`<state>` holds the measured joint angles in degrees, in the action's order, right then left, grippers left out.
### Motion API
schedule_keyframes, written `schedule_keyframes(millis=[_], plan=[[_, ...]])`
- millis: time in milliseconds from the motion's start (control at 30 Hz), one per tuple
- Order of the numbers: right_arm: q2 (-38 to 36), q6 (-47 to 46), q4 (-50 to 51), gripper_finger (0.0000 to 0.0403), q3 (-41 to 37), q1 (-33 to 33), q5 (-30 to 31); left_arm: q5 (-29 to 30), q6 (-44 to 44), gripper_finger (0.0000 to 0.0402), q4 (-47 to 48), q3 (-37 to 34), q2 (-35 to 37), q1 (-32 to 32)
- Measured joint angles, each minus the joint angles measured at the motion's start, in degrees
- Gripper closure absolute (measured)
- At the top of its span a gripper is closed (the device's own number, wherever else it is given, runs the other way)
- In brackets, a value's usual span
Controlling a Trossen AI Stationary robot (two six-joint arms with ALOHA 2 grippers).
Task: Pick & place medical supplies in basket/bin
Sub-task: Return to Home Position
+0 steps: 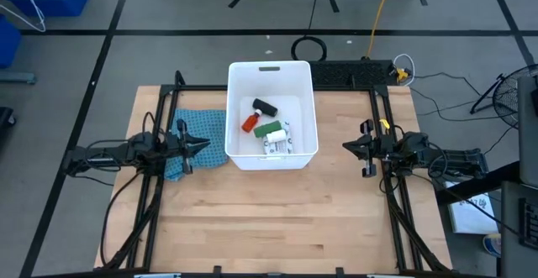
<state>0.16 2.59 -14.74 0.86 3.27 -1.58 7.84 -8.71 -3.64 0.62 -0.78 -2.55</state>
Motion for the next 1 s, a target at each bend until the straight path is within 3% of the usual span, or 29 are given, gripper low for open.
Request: schedule_keyframes(millis=[1000], plan=[[0.0, 0.0, 0.0, 0.0403, 0.0, 0.0, 0.0, 0.0, 0.0, 0.0355, 0.0, 0.0, 0.0, 0.0]])
